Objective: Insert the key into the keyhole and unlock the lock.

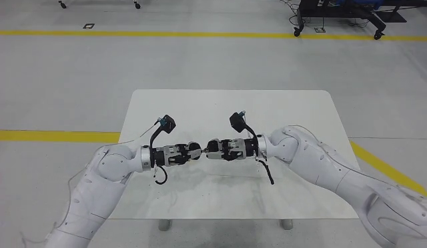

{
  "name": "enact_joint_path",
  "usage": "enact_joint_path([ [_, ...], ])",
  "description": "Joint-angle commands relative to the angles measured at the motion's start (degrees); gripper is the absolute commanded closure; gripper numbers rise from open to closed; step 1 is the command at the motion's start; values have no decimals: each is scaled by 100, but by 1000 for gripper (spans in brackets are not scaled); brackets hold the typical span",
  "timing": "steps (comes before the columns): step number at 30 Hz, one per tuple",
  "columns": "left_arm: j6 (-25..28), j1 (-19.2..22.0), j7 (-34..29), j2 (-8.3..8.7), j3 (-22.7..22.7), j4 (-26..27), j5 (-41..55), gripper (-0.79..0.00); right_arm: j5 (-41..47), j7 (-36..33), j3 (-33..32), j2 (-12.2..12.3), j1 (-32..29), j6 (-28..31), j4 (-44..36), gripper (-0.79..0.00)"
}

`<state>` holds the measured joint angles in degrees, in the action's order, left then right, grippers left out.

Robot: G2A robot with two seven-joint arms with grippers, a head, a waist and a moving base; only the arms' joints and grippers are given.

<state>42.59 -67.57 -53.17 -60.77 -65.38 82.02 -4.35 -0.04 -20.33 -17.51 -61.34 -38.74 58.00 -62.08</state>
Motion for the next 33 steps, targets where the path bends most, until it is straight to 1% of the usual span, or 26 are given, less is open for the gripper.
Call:
enact_joint_path([
  [1,10,3,7,7,12,3,12,0,22,-60,-28,-24,-14,0,16,-289],
  [5,-18,13,20,22,39,-2,-24,0,59,-181,-89,-80,-41,-9,82,-256],
  [10,-37,21,63,36,81,5,-77,0,116,-292,-152,-172,-63,0,154,-154],
  [11,-42,25,63,40,88,7,-79,0,122,-306,-168,-189,-67,0,179,-117],
  [12,-43,27,67,43,93,7,-77,0,126,-313,-186,-206,-71,0,202,-18],
  [13,-44,28,71,47,98,7,-76,0,129,-327,-201,-222,-79,0,218,0],
  [20,-115,40,220,68,108,21,-224,0,175,-439,-320,-295,-160,0,266,0],
  [21,-127,36,249,69,117,25,-240,-523,177,-455,-341,-299,-175,0,266,0],
  [22,-143,38,278,70,119,28,-240,-785,182,-472,-365,-301,-190,0,273,0],
  [25,-151,39,381,84,57,1,-133,-785,144,-439,-479,-289,-246,0,283,0],
  [28,-120,23,489,113,-82,-46,-8,-785,-7,-262,-682,-226,-353,0,286,0],
  [30,-114,7,551,140,-197,-61,-47,-785,-205,-49,-883,-145,-467,0,282,0],
  [32,-226,-53,689,177,-355,-28,-342,-785,-469,252,-1145,-27,-626,0,256,0],
  [33,-320,-117,763,198,-441,72,-516,-785,-630,420,-1293,43,-727,0,225,0],
])
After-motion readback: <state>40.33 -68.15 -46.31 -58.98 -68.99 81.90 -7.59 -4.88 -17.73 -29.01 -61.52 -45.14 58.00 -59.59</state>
